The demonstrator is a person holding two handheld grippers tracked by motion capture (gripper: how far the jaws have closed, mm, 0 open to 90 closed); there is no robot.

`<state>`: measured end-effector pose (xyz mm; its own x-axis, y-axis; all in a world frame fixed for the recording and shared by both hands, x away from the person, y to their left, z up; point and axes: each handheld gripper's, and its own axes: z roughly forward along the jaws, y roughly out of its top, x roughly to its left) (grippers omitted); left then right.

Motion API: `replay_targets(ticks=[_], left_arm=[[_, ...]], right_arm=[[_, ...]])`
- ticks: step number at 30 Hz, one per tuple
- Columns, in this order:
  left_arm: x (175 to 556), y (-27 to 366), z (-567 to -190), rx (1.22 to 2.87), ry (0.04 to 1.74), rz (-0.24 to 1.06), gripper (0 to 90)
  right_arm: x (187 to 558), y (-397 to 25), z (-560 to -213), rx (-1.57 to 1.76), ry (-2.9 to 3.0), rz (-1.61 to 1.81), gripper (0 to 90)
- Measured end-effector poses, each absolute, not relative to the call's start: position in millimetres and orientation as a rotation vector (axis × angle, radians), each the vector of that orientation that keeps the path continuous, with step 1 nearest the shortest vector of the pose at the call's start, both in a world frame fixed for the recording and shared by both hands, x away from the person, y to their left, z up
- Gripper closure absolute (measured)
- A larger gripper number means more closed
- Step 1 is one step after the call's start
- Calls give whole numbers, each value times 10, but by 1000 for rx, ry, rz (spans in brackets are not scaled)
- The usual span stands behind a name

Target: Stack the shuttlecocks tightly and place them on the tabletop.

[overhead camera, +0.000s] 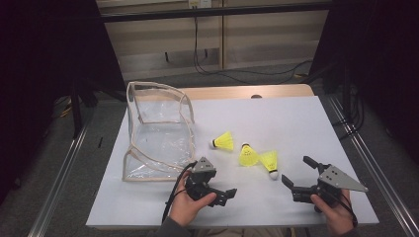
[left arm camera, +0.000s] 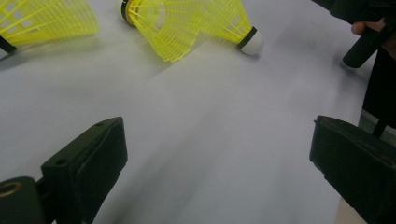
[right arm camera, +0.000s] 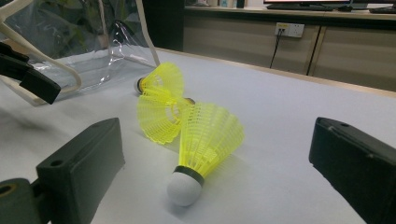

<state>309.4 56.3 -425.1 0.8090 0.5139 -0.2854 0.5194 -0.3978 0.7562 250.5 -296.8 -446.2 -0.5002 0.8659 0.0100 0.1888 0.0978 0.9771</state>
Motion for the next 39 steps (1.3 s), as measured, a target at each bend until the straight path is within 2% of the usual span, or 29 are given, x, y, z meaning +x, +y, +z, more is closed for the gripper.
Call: replay_targets(ticks=[39], left_arm=[[3020,992,-4198,2036,761,-11,47]], right_arm=[[2553,-2954,-4472,1026,1806,1441,24]])
